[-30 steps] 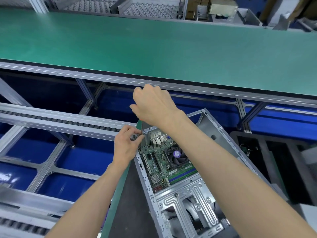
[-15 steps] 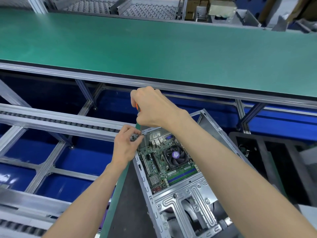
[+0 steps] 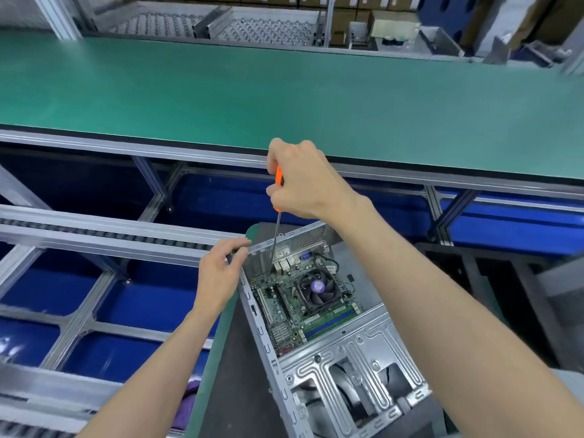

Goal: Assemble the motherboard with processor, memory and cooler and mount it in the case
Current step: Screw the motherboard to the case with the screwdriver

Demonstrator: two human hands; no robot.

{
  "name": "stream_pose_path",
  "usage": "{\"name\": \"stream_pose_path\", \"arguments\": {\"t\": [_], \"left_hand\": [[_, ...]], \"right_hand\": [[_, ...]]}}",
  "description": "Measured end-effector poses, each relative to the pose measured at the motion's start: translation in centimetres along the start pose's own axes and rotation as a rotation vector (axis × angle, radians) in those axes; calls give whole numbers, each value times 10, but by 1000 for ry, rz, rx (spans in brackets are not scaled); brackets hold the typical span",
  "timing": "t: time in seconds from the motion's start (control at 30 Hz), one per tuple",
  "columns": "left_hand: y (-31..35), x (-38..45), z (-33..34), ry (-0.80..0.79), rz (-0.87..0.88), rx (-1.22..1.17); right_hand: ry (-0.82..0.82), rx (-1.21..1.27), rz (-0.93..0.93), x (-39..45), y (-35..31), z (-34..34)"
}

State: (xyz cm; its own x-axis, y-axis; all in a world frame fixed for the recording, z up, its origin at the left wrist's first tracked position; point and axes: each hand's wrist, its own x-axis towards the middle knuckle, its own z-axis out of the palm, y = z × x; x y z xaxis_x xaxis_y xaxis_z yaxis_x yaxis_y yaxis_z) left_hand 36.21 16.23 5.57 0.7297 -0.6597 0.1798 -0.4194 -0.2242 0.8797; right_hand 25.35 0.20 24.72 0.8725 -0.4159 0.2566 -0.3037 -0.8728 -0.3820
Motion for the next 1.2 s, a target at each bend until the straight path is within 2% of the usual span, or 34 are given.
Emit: {"name": "stream_pose_path", "arguments": {"t": [0.07, 0.2, 0.23, 0.37, 0.47, 0.67, 0.77, 0.87, 1.0, 1.07, 1.2], "left_hand": [[2, -4, 0, 7, 52, 99], [20, -2, 6, -73, 357, 460], [28, -1, 10, -122, 377, 514], [57, 0, 38, -450, 147, 570], [66, -5, 61, -574, 11, 516], [65, -25, 81, -537, -68, 333], [65, -30, 81, -514, -86, 319], [64, -32, 82, -506, -86, 296], [66, -37, 84, -524, -28, 286], [66, -40, 84, -534, 33, 294], [66, -40, 82, -545, 80, 357]], "right_hand": [[24, -15, 41, -4, 8, -13], [67, -53, 92, -17, 13, -41], [76, -62, 98, -21, 13, -49], [123, -81, 136, -40, 8, -75], [155, -84, 163, -54, 2, -88], [196, -57, 197, -78, -1, -91], [334, 112, 251, -87, 2, -79], [445, 335, 398, -100, 2, -36], [249, 375, 553, -120, 7, 41], [228, 419, 533, -125, 9, 63], [472, 430, 411, -119, 8, 60]]}}
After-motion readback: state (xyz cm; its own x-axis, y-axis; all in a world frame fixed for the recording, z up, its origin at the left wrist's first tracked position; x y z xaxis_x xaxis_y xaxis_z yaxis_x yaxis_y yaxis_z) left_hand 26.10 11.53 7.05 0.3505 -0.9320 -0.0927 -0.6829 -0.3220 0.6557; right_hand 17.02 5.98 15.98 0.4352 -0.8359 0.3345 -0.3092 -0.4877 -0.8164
